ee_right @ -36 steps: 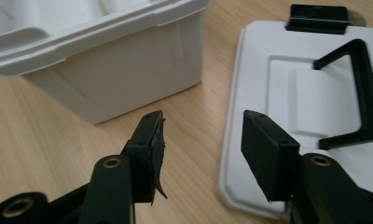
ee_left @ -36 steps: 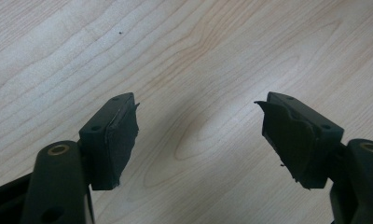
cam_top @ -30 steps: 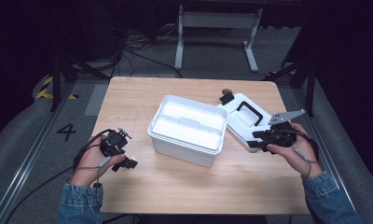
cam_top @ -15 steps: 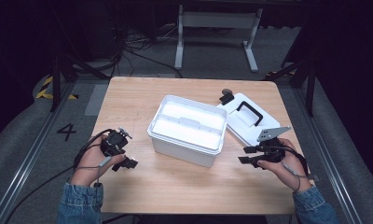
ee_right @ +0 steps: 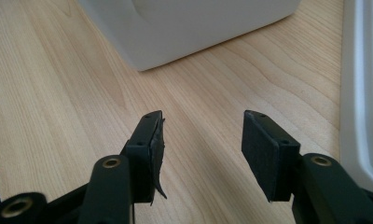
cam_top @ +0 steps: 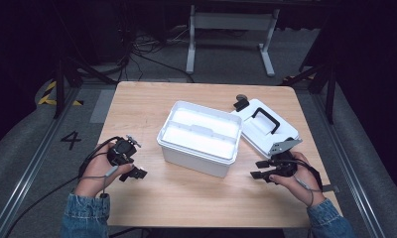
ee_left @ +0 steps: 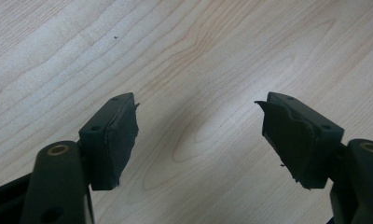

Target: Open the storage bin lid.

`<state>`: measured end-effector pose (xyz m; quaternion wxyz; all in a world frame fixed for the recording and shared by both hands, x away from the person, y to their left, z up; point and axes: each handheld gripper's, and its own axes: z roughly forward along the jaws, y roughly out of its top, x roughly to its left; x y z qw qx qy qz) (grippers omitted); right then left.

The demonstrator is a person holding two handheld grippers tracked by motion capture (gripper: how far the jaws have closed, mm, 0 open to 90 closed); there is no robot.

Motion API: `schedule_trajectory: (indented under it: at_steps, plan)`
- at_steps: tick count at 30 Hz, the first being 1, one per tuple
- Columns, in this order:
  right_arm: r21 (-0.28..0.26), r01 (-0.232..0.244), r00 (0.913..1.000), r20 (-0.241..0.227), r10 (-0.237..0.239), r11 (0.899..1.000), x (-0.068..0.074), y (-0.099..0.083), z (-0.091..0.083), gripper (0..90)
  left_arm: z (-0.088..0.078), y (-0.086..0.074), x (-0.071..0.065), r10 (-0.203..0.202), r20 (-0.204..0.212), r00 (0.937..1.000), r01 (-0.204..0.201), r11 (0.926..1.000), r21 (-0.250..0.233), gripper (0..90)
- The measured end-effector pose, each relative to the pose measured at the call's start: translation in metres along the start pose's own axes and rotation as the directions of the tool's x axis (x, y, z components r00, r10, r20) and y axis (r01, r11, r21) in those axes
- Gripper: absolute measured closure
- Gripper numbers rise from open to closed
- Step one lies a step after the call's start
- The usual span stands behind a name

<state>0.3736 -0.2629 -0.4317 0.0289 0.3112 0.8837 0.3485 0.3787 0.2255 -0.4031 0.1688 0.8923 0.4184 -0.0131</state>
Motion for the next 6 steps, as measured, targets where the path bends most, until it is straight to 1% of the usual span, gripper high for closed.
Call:
schedule_trajectory:
  at_steps: [6]
  plan:
    - [0.005,-0.005,1.0,0.002,0.005,1.0,-0.0001,-0.0004,0.0002,49.2,0.0,0.0,0.0001,0.002,-0.002,1.0,-0.002,1.0,0.001,27.3]
